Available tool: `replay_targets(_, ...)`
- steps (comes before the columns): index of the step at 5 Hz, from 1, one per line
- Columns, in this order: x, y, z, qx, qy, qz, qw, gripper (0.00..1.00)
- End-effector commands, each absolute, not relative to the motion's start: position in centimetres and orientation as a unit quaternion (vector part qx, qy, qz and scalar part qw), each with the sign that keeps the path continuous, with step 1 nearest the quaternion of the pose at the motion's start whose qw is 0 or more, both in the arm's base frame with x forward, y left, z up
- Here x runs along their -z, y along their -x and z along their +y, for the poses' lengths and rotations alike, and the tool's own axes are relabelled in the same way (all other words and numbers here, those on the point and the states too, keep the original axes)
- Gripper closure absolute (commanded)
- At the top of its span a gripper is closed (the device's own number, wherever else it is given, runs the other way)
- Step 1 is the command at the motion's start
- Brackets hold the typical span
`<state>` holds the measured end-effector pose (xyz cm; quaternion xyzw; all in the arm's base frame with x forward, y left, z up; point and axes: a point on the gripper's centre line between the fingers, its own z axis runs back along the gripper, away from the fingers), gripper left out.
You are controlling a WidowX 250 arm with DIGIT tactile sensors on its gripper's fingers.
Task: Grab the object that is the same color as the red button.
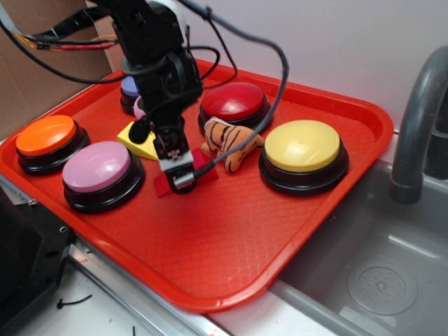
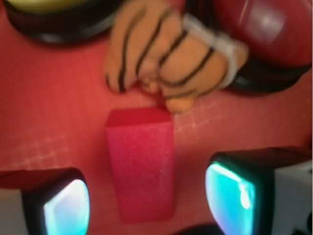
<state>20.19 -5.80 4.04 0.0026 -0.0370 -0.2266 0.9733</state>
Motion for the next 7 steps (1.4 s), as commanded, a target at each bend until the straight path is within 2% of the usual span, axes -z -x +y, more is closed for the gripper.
replay_targets(1,-3.7,-21.4,-5.6,0.215,-0.02,-0.043,0.976,0.0)
replay_targets(2,-3.1,-21.6,-5.5,0.212,-0.021,-0.035,0.976,0.0)
replay_targets(3,-2.9,-21.9,-5.5,0.212,-0.017,-0.035,0.977,0.05)
replay_targets(4,-2.9,-22.0,-5.7,0.211,-0.016,-0.037,0.977,0.93)
replay_targets(5,-2.9,-21.9,-5.8,0.208,-0.016,-0.037,0.977,1.0)
replay_targets(6,-3.3,-21.9,-6.0,0.204,-0.009,-0.032,0.978,1.0)
replay_targets(7,-4.6,-21.9,-6.0,0.185,-0.021,-0.039,0.982,1.0)
